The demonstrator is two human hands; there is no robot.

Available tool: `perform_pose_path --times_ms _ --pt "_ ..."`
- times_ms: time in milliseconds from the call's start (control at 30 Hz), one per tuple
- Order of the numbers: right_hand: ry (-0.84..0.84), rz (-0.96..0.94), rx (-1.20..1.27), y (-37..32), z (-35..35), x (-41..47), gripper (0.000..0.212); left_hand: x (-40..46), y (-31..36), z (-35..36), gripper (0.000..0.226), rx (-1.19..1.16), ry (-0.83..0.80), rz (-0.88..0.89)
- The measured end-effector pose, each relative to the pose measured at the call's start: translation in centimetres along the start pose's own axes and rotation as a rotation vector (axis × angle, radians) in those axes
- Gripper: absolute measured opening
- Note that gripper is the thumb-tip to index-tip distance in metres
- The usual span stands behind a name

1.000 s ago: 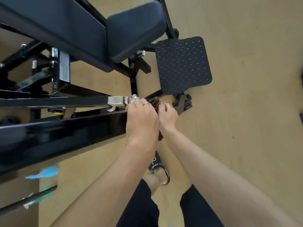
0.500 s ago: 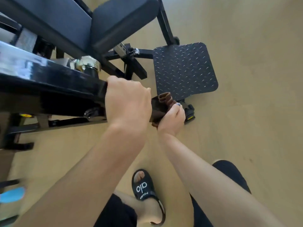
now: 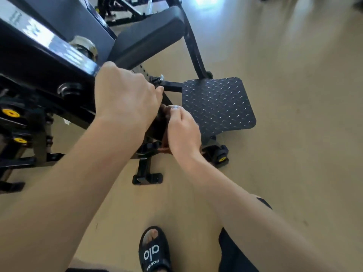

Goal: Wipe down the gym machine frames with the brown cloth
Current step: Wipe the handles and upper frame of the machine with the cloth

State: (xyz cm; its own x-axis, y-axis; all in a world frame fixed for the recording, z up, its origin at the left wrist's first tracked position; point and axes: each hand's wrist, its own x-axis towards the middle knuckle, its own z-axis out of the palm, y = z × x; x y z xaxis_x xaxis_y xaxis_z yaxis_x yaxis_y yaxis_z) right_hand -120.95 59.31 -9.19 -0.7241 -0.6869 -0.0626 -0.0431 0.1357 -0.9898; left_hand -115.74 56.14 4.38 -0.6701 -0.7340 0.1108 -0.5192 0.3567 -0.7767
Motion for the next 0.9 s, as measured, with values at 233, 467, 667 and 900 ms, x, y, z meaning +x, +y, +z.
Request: perform_pose_path --times_ms 233,467,667,900 --pt "-0.006 -0.123 -0.145 3.6 -0.7 2.6 0.048 0.3 4.0 1.0 0.061 -0.071 0.056 0.109" --pt "-0.081 0.283 0.032 15.7 -5.1 7.8 0.037 2.4 10.0 2.8 0.051 -0.145 0.000 0.296" --pt "-0.078 0.454 -0.007 13.7 -3.7 9.0 0.034 3.2 12.0 4.5 0.041 -0.158 -0.081 0.420" --pt "-0.047 0.346 0.101 10.4 -3.0 6.0 0.040 3.2 12.5 5.4 0.037 -0.098 0.008 0.464"
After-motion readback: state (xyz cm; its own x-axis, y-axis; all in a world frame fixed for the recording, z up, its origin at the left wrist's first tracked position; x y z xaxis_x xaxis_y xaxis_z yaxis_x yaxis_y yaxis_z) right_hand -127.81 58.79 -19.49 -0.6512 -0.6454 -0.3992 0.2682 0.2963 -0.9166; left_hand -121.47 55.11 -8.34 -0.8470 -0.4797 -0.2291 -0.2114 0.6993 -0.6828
